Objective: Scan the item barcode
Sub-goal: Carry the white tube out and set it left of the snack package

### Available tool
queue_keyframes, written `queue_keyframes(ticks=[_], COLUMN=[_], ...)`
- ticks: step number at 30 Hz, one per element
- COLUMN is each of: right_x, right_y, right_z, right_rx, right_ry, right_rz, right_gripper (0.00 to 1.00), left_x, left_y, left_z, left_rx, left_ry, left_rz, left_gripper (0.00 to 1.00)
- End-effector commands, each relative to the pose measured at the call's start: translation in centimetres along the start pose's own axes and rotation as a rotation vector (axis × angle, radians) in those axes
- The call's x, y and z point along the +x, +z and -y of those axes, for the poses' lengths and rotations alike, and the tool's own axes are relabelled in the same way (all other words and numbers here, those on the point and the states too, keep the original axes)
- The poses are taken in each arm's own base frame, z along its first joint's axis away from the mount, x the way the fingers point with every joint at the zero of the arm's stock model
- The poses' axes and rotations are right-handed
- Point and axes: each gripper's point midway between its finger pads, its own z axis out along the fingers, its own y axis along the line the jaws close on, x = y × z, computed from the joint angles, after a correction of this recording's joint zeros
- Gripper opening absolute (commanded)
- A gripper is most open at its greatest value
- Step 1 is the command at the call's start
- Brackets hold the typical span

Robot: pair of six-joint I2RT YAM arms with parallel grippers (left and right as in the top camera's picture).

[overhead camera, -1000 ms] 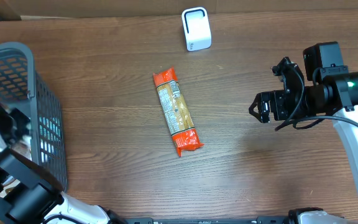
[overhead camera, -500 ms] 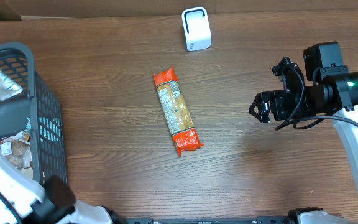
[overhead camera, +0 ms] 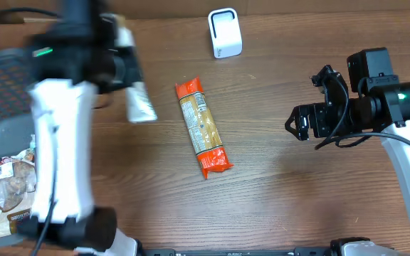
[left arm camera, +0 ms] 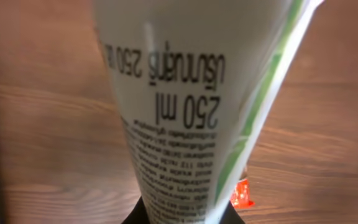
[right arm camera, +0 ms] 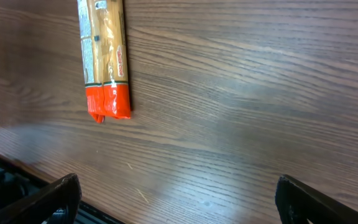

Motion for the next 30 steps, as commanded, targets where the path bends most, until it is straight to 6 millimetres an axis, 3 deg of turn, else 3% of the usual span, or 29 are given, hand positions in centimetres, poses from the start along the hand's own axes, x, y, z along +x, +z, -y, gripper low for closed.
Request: queue_keyframes(ticks=[1, 4, 9, 15, 17, 22, 25, 28, 30], right_x=[-0.6, -0.5, -0.5, -0.8, -0.8, -0.8, -0.8, -0.8, -0.8], right_y=[-0.5, -0.5, -0.5, -0.5, -0.5, -0.5, -0.5, -0.5, -0.5], right_z=[-0.4, -0.4, -0.4, -0.4, -0.4, -0.4, -0.4, -0.4, -0.4], right_rx=[-0.002, -0.002, -0.002, -0.002, -0.002, -0.002, -0.002, -0.002, -0.002], right_ry=[-0.012, -0.012, -0.012, -0.016, -0.016, -0.016, -0.015, -0.016, -0.016], right_rz=[0.025, 0.024, 0.024, 0.036, 0.036, 0.035, 0.035, 0.035, 0.035], right_gripper=[1.00, 1.00, 1.00, 1.00, 1.00, 1.00, 1.00, 1.00, 1.00], left_x=[2.2, 4.5, 8.0, 11.1, 11.6, 11.7, 10.9, 8.6, 5.8], left_y=[5.5, 10.7, 16.5, 19.7, 20.1, 20.3, 19.9, 17.5, 14.3], left_z=[0.4, 0.4, -0.8, -2.2, -2.2, -1.7, -1.2, -0.5, -0.1], left_rx=[-0.096, -0.161, -0.249, -0.301, -0.296, -0.260, -0.232, -0.223, -0.228], left_ry=[-0.123, -0.212, -0.252, -0.218, -0.195, -0.094, -0.027, 0.008, 0.003], left_rz=[-0.063, -0.113, -0.182, -0.268, -0.285, -0.304, -0.299, -0.267, -0.200], left_gripper=[0.04, 0.04, 0.04, 0.04, 0.08, 0.34, 0.42, 0.41, 0.41])
